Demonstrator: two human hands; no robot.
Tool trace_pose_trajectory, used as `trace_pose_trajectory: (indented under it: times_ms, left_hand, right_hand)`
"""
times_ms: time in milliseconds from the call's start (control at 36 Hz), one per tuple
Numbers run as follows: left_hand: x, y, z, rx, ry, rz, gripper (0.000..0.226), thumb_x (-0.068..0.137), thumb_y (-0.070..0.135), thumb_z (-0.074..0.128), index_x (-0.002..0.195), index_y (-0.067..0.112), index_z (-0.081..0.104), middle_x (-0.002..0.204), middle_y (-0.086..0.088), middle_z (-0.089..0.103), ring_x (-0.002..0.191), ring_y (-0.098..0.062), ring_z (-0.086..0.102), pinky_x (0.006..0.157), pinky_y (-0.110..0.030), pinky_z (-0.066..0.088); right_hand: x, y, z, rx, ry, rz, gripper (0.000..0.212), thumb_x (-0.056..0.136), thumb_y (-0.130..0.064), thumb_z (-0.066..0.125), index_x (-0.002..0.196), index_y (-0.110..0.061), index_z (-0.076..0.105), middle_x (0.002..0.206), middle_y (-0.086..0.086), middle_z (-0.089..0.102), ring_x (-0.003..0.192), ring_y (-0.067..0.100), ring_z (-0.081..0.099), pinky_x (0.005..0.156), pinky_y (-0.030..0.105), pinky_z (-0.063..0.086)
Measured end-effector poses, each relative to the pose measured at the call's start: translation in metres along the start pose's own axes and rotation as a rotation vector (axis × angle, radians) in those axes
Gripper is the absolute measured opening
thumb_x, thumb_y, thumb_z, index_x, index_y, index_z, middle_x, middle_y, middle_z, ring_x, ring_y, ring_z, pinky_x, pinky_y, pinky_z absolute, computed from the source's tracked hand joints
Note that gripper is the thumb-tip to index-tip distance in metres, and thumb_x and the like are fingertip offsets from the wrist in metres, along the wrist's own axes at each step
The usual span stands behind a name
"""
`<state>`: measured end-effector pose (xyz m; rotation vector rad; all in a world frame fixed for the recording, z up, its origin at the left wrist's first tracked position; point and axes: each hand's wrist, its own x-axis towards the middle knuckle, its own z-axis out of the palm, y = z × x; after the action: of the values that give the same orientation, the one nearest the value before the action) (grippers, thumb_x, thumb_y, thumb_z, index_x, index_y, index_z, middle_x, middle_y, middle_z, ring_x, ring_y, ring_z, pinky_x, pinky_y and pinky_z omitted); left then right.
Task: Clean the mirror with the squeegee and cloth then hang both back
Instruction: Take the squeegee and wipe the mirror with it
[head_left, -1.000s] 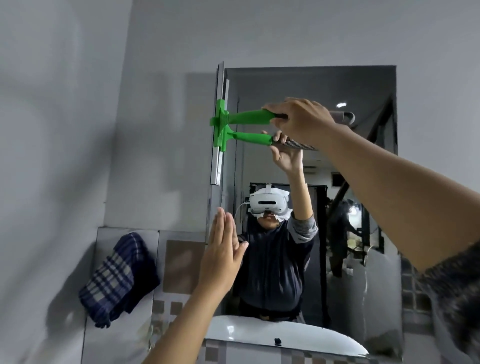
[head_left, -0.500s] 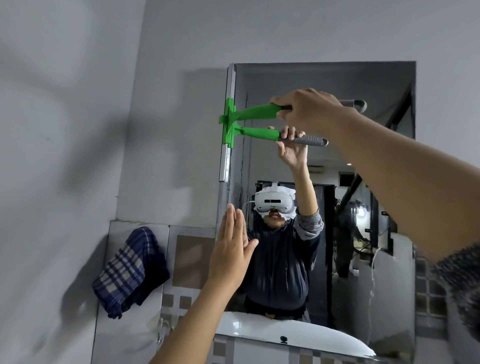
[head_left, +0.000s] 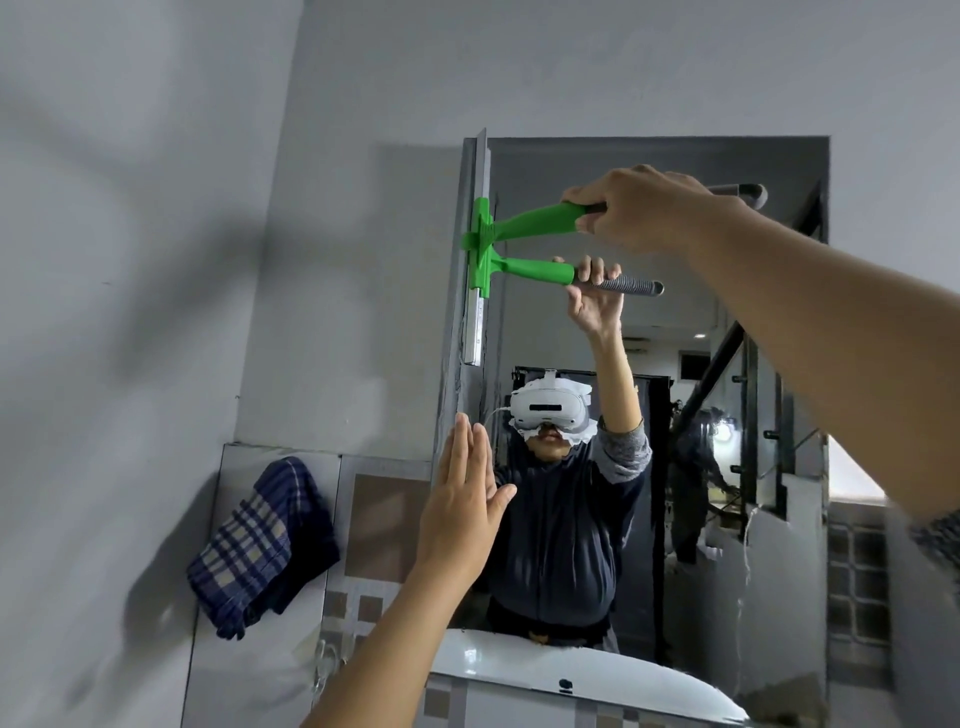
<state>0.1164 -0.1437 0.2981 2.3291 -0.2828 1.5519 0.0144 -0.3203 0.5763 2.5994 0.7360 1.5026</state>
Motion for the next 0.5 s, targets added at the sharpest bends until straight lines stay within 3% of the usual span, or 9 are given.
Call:
trace_pose_trajectory:
  times_ms: [222,361,500]
  left_hand:
    - [0.001,0.001,-0.001,-0.009,0.0,-0.007,0.078,0.092,0.043,0.044,0.144,0.022,-0.011,0.152,0.005,-0.021,0.136,-0.006,-0.016,0.106,-0.018,0.025]
    - [0.001,0.001,0.0,-0.005,0.007,-0.005,0.078,0.092,0.044,0.043,0.144,0.02,-0.009,0.151,0.005,-0.02,0.138,-0.008,-0.014,0.106,-0.02,0.028]
    - [0.002,-0.001,0.003,-0.012,0.005,-0.011,0.08,0.091,0.043,0.045,0.142,0.022,-0.013,0.153,0.003,-0.019,0.139,-0.011,-0.011,0.104,-0.024,0.033]
  right_hand:
    - [-0.012,0.02,-0.002,0.038,-0.013,0.066,0.033,0.095,-0.026,0.041,0.127,-0.025,0.051,0.116,0.011,0.061,0.095,0.026,0.053,0.08,0.037,0.037]
    - [-0.028,0.044,0.0,0.067,-0.001,0.106,0.036,0.096,-0.026,0.041,0.132,-0.03,0.045,0.1,0.007,0.058,0.08,0.022,0.051,0.075,0.036,0.04]
    - [-0.045,0.071,0.007,0.1,0.021,0.131,0.032,0.096,-0.025,0.043,0.127,-0.026,0.049,0.104,0.014,0.062,0.062,0.016,0.05,0.069,0.039,0.046]
